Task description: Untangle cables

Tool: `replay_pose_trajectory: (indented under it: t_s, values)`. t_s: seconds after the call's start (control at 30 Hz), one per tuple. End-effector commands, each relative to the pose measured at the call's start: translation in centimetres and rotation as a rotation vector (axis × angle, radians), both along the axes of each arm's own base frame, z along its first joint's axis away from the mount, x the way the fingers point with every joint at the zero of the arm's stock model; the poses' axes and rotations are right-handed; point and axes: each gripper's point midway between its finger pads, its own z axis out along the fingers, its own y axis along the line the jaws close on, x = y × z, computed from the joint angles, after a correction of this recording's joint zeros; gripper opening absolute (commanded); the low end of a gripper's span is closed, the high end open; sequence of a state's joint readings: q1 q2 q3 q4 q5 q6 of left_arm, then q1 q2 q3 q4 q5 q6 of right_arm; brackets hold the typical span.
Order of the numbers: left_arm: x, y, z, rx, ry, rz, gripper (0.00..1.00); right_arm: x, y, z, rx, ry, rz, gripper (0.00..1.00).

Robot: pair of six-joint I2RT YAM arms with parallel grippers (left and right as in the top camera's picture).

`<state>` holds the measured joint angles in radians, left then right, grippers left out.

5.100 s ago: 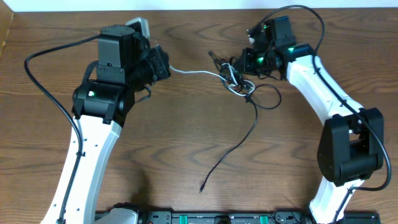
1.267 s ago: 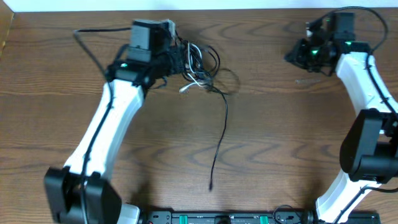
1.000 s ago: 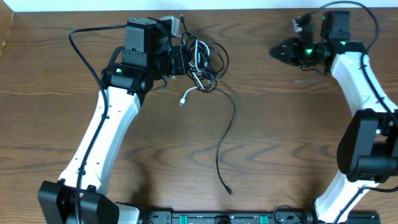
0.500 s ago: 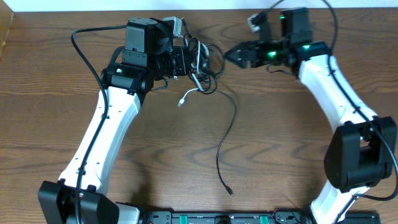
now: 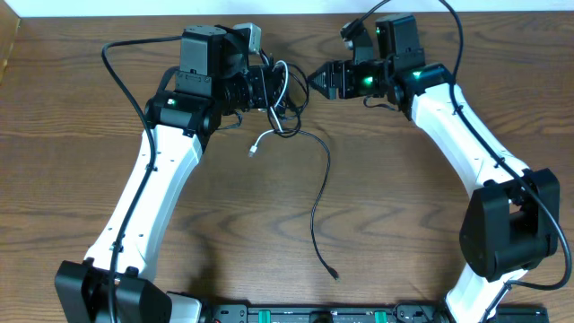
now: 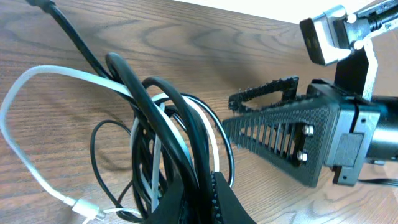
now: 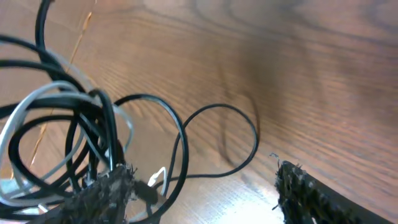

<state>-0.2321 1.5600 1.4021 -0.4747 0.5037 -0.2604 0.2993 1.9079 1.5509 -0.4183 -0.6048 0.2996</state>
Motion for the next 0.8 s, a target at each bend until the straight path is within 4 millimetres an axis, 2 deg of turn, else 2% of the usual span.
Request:
replay_pose_trajectory:
  t_s: [0.0, 0.13, 0.23, 0.4, 0.47, 0.63, 0.7, 0.77]
  values:
    - [-0.3, -0.4, 1.0, -0.011, -0.03, -0.03, 0.08, 0.9, -1.5, 1.6, 0.034, -0.021, -0.037, 0.7]
    - [-0.3, -0.4, 1.0, -0.011, -0.03, -0.03, 0.08, 0.6, -1.2, 3.9, 0.138, -0.083, 0.07, 0.66]
    - [-0.3, -0.4, 1.0, -0.011, -0.03, -0.031, 0.07, -0.1, -0.5, 4.5, 0.167, -0.105, 0.133, 0.66]
    - [-0.3, -0.5, 1.0, -0.012, -0.029, -0.031, 0.07, -1.3, 1.5, 3.5, 0.131, -0.094, 0.174, 0.67]
    - [-0.3, -0.5, 1.0, -0.014, -0.027, -0.029, 0.08, -1.4, 2.3, 2.6, 0.099, -0.086, 0.166, 0.63]
    - [-0.6, -0.9, 1.2, -0.042, -0.016, -0.046, 0.07, -1.1, 3.5, 0.2, 0.012, -0.05, 0.097, 0.38]
    - [-0.6, -1.1, 1.4, -0.055, -0.018, -0.052, 0.07, -0.7, 3.2, -0.8, -0.041, -0.038, 0.044, 0.21]
    - [-0.6, -1.1, 1.9, -0.061, -0.034, -0.055, 0.07, 0.0, 1.5, -2.1, -0.123, -0.008, -0.062, 0.01]
